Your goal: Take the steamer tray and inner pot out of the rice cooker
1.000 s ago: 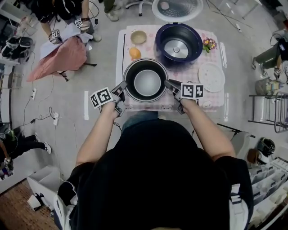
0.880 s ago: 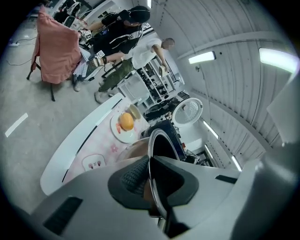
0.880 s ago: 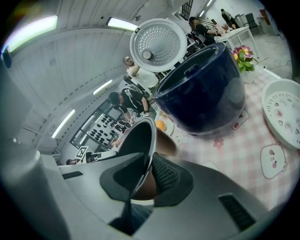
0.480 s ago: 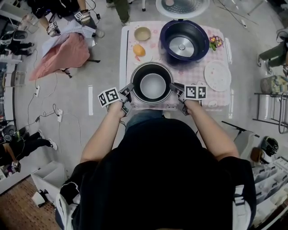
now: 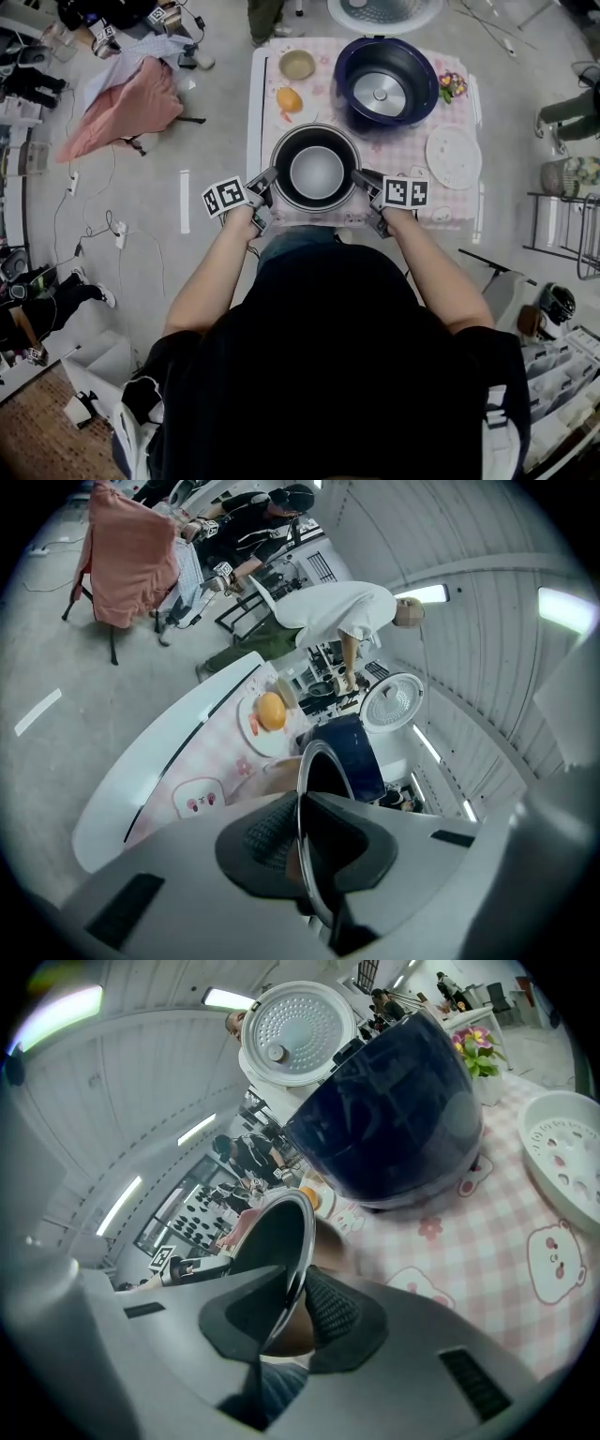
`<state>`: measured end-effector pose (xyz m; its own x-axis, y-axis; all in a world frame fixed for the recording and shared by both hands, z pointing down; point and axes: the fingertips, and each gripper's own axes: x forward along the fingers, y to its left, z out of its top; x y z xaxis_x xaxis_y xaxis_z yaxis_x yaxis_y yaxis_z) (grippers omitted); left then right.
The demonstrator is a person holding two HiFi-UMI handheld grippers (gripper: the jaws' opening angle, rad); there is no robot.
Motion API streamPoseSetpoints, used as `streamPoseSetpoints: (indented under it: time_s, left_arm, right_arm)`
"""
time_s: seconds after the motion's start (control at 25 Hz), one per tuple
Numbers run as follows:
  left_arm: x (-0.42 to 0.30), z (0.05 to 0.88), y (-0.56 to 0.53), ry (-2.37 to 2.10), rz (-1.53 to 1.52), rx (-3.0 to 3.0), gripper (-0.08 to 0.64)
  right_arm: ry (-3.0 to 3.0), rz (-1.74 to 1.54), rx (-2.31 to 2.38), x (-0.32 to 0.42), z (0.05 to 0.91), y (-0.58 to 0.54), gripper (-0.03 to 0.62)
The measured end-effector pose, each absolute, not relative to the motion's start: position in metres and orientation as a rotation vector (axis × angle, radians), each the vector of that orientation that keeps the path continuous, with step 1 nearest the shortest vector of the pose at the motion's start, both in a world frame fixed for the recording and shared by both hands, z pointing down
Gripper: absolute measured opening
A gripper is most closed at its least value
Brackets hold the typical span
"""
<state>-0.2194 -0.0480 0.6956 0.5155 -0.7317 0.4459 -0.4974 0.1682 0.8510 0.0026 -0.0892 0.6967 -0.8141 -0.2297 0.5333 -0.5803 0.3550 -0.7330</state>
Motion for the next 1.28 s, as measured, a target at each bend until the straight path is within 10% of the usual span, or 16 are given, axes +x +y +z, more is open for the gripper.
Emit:
streamPoseSetpoints:
  time_s: [1.28]
  left_arm:
    - [-0.174,0.490,-0.124,-1.341,0.044,2.223,0.067]
  right_arm:
    - [-2.691,0.725,0.857,0.050,0.492,-0.129,0.126]
